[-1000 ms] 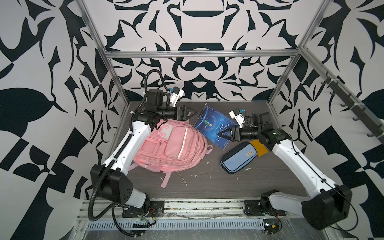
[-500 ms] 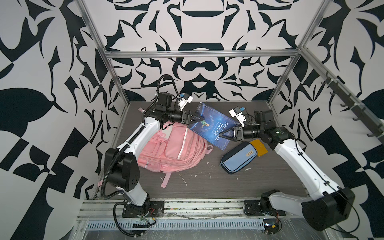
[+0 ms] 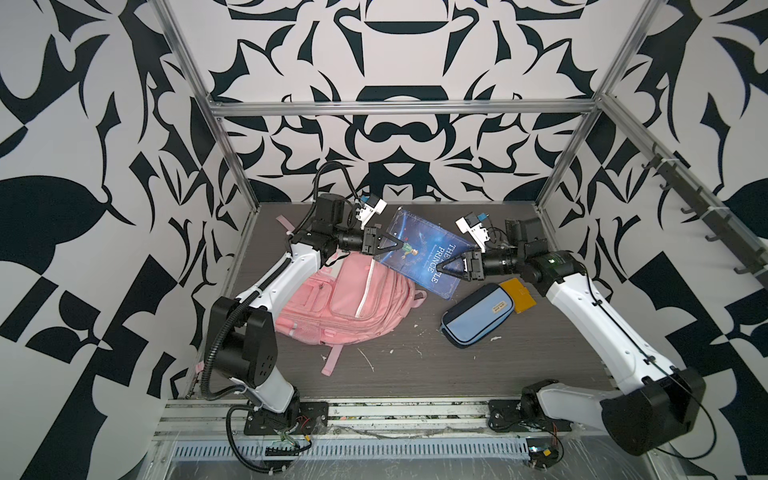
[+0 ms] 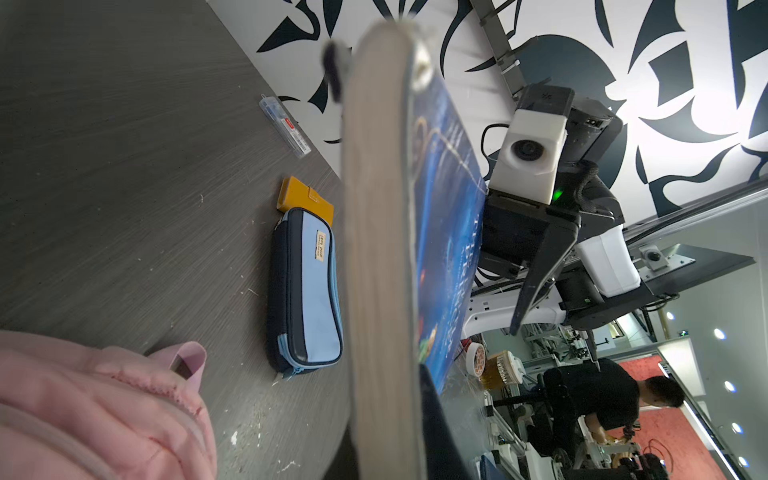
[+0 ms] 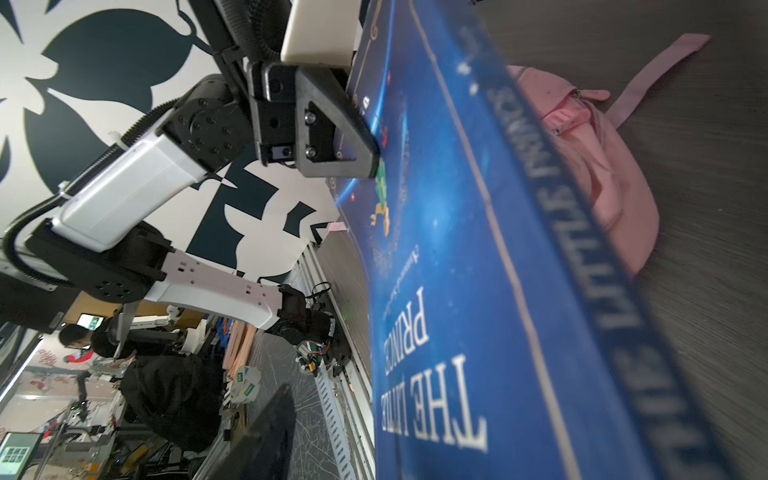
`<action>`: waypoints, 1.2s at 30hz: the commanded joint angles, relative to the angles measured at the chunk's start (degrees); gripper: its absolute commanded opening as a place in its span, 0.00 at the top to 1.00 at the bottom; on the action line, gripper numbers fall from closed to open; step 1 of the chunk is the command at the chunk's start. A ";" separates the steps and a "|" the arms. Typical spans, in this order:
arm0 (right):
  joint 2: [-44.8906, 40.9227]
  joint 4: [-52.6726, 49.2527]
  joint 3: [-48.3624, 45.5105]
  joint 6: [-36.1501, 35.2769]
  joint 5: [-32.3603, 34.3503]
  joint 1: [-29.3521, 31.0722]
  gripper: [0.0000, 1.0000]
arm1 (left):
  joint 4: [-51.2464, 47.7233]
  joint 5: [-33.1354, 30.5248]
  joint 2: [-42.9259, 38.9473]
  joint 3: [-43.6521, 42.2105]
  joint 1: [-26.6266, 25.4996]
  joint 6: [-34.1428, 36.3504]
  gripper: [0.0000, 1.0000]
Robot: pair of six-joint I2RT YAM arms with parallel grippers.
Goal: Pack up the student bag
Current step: 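Carry the Little Prince book over the backpack with the right gripper while the left follows, then lower the book into the backpack with the right gripper while the left holds the backpack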
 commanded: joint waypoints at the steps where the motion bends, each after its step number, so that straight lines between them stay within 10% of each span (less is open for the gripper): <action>1: -5.75 12.87 -2.25 5.27 7.65 -0.80 0.28 | 13.30 -0.12 -3.18 -4.40 1.12 -9.25 1.00; 11: -9.19 42.54 -19.01 28.18 11.63 -0.72 0.27 | 31.27 -1.65 -2.15 -9.49 1.36 -22.39 1.00; 18: -8.83 52.88 -24.10 33.69 12.97 -0.72 0.72 | 38.61 -4.14 -1.08 -11.41 1.29 -27.71 1.00; 24: -7.53 56.85 -23.96 34.13 12.35 -0.79 1.00 | 24.93 -7.26 -2.76 -10.53 1.22 -18.92 1.00; 30: -9.33 46.11 -21.93 28.48 15.08 -2.66 1.00 | -7.13 -25.04 -4.45 -3.90 0.98 -0.78 0.17; 36: -13.82 21.37 -17.10 16.09 22.00 -8.25 1.00 | -32.81 -53.76 -1.06 4.91 -6.77 12.09 0.16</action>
